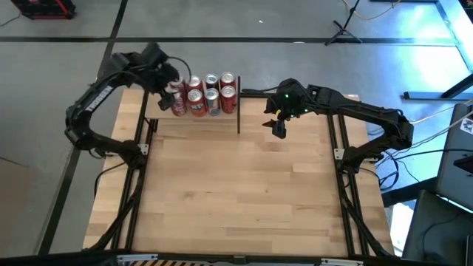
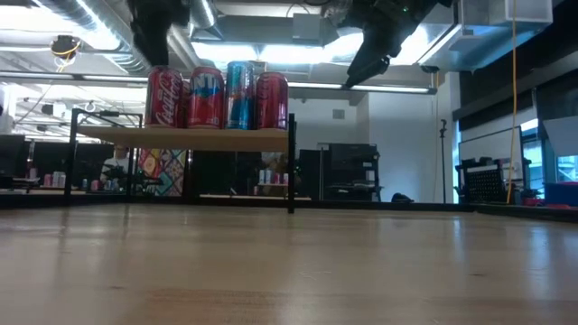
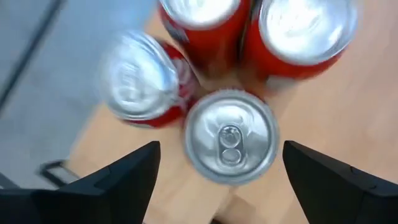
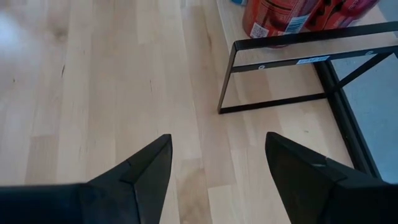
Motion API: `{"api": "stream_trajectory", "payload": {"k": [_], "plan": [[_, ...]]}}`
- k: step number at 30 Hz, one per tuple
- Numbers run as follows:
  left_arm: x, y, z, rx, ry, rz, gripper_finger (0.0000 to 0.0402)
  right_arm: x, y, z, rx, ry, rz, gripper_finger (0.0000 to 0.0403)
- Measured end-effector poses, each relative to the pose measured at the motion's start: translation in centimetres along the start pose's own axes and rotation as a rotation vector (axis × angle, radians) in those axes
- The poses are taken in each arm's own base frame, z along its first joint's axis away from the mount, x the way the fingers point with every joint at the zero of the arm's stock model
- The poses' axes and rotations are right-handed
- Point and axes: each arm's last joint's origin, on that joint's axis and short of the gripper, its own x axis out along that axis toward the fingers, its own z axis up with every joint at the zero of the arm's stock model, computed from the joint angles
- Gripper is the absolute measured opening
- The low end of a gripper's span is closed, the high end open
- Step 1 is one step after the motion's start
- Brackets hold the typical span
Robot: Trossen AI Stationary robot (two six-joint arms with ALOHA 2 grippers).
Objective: Place canned beverage on shelf
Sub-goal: Return to Home Position
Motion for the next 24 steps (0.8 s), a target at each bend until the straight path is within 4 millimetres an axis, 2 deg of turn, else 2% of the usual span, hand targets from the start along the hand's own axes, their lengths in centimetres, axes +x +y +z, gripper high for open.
{"api": "stream_trajectory", "payload": {"k": [5,8,10,12,15,19,24], "plan": [[-5.6,-0.1,0.1,0.011,-0.204,0.077,0.0326,0.0,0.0,0.0,0.002,-0.001,0.000,0.0248],[-8.7,-0.3,0.2,0.005,-0.330,0.095,0.0326,0.0,0.0,0.0,0.073,-0.002,0.002,0.0248],[-9.9,-0.6,0.2,-0.023,-0.417,0.050,0.0326,0.0,0.0,0.1,0.119,-0.006,0.002,0.0248],[-10.8,-1.2,0.1,0.021,-0.514,-0.068,0.0326,0.0,0.0,0.1,0.139,-0.007,0.002,0.0248],[-11.6,-2.5,-0.4,0.095,-0.661,-0.351,0.0326,-0.2,0.1,0.1,0.165,-0.021,0.031,0.0248],[-10.9,-4.6,-0.7,0.192,-0.677,-0.718,0.0326,-0.8,0.2,0.6,0.234,-0.078,0.052,0.0248],[-8.7,-6.8,-1.0,0.295,-0.612,-0.909,0.0325,-2.2,0.9,0.9,0.254,-0.136,0.057,0.0245]]}}
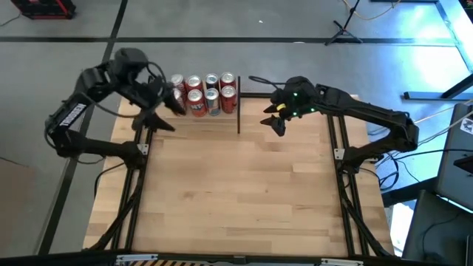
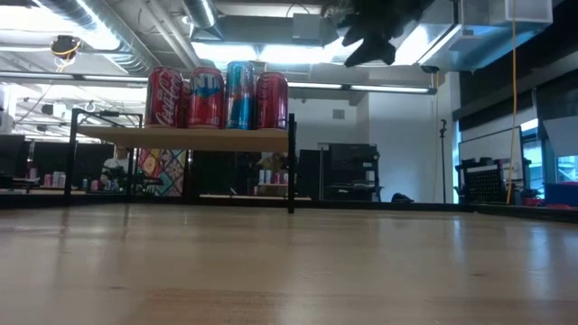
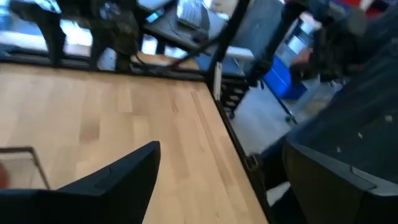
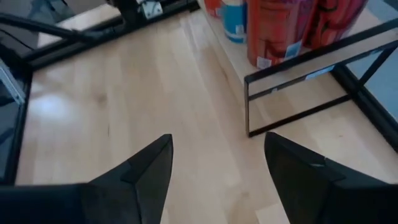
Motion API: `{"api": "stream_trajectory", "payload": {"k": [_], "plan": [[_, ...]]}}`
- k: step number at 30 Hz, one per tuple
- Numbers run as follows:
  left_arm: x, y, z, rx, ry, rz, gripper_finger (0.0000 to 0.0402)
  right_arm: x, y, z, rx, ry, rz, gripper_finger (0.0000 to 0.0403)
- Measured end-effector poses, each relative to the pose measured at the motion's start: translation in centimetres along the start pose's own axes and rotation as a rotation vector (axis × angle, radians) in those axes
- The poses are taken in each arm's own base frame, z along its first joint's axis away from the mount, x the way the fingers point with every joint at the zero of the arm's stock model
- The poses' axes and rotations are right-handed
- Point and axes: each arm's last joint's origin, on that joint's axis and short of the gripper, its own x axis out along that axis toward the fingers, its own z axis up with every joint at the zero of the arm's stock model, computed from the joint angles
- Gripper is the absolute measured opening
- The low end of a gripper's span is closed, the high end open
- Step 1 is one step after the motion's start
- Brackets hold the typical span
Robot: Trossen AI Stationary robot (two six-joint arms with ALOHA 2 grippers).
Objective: Place canned beverage on shelf
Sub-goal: Return to Home Position
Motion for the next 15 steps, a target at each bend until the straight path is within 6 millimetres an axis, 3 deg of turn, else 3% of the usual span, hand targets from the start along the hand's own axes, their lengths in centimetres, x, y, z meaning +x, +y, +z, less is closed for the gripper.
{"api": "stream_trajectory", "payload": {"k": [5,12,15], "plan": [[2.1,0.8,-1.1,-0.023,-0.013,-0.036,0.0325,-2.0,1.2,0.0,0.000,-0.043,0.022,0.0188],[3.1,-0.2,-3.8,-0.114,-0.186,0.211,0.0325,-5.5,3.2,-0.5,-0.076,-0.107,0.079,0.0022],[3.3,-1.2,-5.2,-0.084,-0.316,0.242,0.0325,-7.4,3.6,-0.7,-0.114,-0.157,0.104,0.0016]]}}
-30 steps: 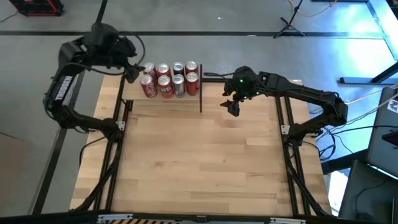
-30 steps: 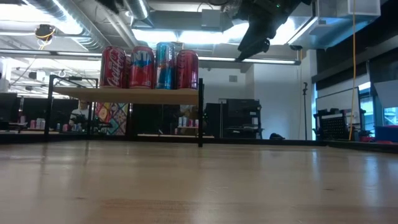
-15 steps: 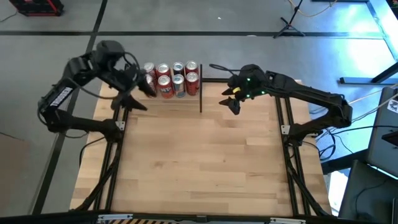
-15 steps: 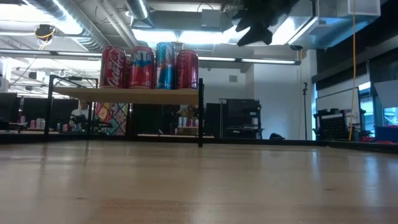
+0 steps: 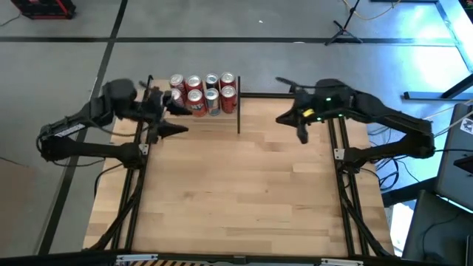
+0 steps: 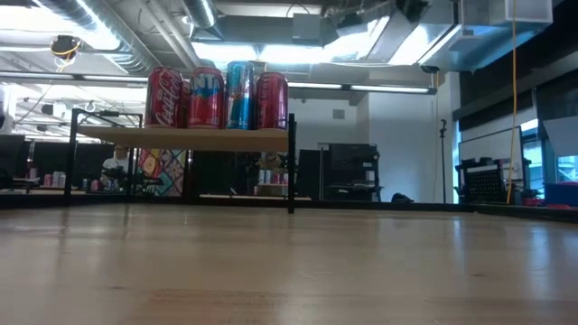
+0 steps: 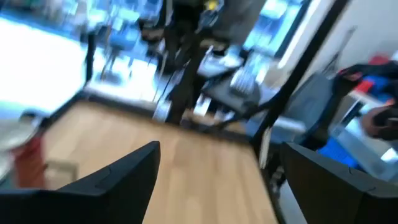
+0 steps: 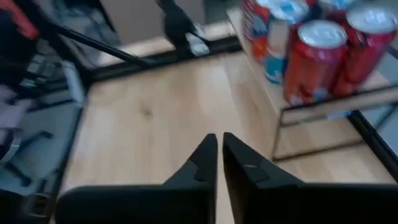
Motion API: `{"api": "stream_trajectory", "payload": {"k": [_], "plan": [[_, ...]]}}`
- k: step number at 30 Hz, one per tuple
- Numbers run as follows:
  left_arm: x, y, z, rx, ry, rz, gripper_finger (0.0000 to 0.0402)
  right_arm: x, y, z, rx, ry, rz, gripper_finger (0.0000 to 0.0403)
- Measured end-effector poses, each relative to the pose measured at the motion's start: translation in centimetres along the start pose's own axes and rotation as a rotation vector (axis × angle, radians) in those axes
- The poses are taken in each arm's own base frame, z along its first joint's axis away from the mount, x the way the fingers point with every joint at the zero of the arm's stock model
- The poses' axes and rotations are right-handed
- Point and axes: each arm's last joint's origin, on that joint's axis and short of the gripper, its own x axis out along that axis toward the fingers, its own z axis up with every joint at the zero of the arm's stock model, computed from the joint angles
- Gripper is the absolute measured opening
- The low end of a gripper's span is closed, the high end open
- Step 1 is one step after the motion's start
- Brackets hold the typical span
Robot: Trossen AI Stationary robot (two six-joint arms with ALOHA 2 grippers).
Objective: Place canned beverage on shelf
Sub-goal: Return to Home Position
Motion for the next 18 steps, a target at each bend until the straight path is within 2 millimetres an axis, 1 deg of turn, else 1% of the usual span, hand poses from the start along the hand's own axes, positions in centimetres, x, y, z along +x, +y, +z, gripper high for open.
{"api": "stream_trajectory", "payload": {"k": [4,6,10,13,15,18], "plan": [[-0.3,-0.7,-2.0,0.038,-0.139,-0.060,0.0325,-2.0,0.6,-0.1,-0.028,-0.055,0.065,0.0034],[-0.2,-0.7,-3.1,0.056,-0.181,-0.073,0.0325,-2.5,0.7,-0.8,-0.036,-0.088,0.069,0.0033],[-0.2,-0.3,-5.2,0.059,-0.211,-0.015,0.0325,-3.1,0.5,-4.0,-0.011,-0.138,0.059,0.0016],[-0.2,0.1,-6.4,-0.018,-0.197,0.004,0.0325,-3.3,0.4,-6.5,0.020,-0.195,0.057,0.0005],[-0.1,0.2,-6.8,-0.048,-0.182,-0.008,0.0325,-3.4,0.3,-8.0,0.044,-0.227,0.064,0.0002],[0.0,0.3,-7.0,-0.047,-0.171,-0.003,0.0325,-3.4,0.1,-10.2,0.113,-0.200,0.068,0.0003]]}}
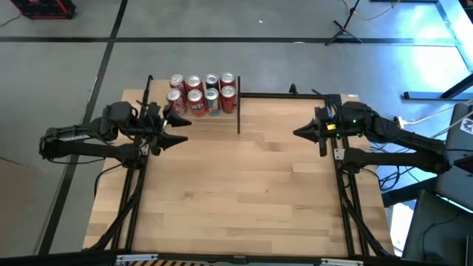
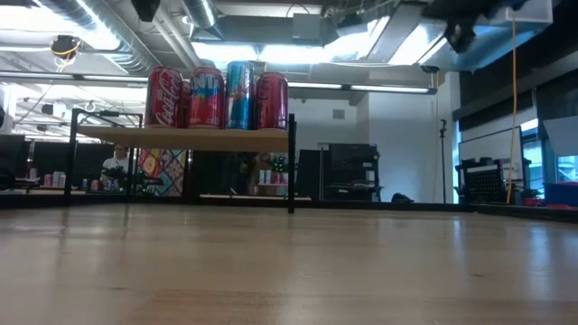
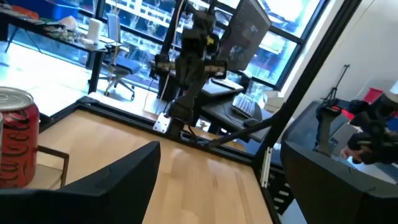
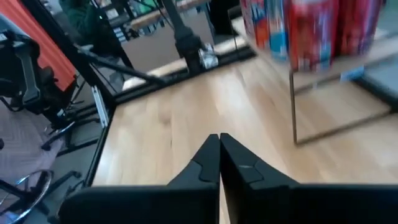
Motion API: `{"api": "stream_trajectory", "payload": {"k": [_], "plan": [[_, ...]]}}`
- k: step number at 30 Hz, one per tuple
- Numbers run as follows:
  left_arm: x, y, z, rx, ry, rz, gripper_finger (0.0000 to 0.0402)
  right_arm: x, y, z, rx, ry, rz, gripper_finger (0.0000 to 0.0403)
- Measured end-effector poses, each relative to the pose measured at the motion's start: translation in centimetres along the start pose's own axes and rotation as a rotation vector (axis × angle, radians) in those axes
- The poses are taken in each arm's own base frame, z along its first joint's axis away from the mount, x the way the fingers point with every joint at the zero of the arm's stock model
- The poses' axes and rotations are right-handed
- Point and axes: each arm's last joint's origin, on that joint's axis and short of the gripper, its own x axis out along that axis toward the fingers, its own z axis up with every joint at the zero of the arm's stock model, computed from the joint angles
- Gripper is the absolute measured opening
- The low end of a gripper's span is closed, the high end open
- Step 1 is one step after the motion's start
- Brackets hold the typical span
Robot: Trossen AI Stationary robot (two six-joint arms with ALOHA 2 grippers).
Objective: Place canned beverage on shelf
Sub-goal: Return to Home Position
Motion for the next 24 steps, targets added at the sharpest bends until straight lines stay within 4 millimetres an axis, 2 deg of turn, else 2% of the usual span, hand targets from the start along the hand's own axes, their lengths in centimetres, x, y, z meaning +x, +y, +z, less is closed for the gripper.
{"api": "stream_trajectory", "payload": {"k": [3,8,13,19,24], "plan": [[0.0,0.0,0.0,0.007,-0.002,0.002,0.0325,-0.3,-0.2,-1.3,0.024,0.026,-0.008,0.0007],[0.1,0.1,-0.3,0.114,0.004,0.007,0.0325,-0.5,-0.2,-1.6,0.031,0.028,-0.008,0.0006],[0.9,0.6,-3.2,0.202,0.005,-0.048,0.0325,-1.0,-0.1,-1.6,-0.081,0.011,-0.003,0.0005],[0.3,1.9,-6.7,0.259,-0.090,-0.076,0.0325,-2.6,0.3,-1.6,-0.186,-0.053,0.004,0.0005],[-1.0,2.9,-9.6,0.244,-0.131,-0.088,0.0325,-2.8,-0.2,-4.1,-0.172,-0.096,0.008,0.0005]]}}
